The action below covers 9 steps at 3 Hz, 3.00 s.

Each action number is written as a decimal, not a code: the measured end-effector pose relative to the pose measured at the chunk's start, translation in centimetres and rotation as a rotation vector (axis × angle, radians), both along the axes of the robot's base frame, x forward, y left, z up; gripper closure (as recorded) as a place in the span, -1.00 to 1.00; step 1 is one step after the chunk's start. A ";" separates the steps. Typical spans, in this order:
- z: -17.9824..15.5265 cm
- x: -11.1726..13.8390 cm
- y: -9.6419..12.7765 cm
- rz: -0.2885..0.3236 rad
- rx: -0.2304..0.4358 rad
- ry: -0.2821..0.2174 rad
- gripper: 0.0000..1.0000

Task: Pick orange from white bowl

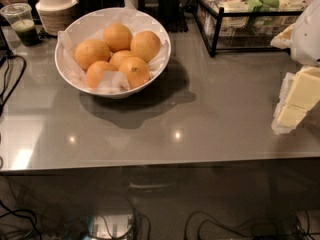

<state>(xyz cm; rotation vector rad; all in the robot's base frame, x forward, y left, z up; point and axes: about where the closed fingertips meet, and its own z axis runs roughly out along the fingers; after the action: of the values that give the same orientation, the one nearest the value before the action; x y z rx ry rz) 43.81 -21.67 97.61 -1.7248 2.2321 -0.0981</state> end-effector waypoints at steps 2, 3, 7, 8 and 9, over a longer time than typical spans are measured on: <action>0.4 0.6 0.8 0.029 0.004 -0.012 -1.00; 1.0 2.5 3.7 0.123 -0.004 -0.029 -1.00; 2.1 13.6 16.5 0.357 0.041 -0.100 -1.00; 2.0 15.7 19.9 0.406 0.035 -0.099 -1.00; 1.3 16.8 23.2 0.461 0.030 -0.082 -1.00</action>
Offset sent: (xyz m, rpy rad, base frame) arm 0.0128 0.0160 0.0024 0.0091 -0.0009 0.0650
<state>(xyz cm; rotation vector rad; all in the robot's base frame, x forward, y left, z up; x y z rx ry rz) 60.59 1.52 98.92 -2.1251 1.7183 -0.0274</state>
